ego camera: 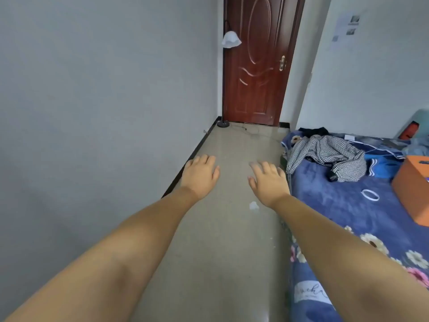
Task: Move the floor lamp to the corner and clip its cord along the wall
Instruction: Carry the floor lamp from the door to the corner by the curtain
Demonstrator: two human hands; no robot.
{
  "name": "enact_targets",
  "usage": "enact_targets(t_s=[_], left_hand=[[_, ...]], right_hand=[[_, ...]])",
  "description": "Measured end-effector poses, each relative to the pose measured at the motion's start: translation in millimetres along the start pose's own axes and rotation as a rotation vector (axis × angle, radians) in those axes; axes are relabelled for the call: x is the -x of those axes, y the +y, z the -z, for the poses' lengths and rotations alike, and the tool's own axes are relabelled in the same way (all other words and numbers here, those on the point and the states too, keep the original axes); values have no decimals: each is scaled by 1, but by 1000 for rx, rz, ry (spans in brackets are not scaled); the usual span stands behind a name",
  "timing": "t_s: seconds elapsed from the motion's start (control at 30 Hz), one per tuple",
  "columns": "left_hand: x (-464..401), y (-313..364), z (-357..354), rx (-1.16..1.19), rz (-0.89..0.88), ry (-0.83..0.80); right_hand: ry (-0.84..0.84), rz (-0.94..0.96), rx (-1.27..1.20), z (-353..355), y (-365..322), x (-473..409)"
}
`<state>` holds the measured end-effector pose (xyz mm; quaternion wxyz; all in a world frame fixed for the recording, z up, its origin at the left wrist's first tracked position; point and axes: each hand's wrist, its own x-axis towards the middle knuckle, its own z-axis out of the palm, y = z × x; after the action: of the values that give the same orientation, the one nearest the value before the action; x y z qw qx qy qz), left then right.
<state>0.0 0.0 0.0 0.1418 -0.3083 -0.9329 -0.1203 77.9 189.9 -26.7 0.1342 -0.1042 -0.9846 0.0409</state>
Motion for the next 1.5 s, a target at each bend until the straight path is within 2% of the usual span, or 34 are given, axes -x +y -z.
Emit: enact_targets(t_s=[0.23, 0.5, 0.67, 0.93, 1.1, 1.3, 1.5], left_hand=[[-54, 8, -71, 71, 10, -121], [-203, 48, -148, 173, 153, -203], [-295, 72, -181, 220, 143, -235], [-441, 12, -238, 97, 156, -247], [-573, -42, -274, 73, 154, -209], [-740, -67, -307, 126, 121, -189], [-872, -61, -367, 129, 86, -246]], right_hand=[[-189, -53, -18, -52, 54, -46], [-361, -93, 21, -79, 173, -165], [-394, -105, 16, -89, 236, -252], [-390, 22, -19, -134, 260, -427], [-363, 77, -7, -159, 271, -561], [-320, 19, -45, -175, 321, -709], [-364, -91, -88, -222, 401, -825]])
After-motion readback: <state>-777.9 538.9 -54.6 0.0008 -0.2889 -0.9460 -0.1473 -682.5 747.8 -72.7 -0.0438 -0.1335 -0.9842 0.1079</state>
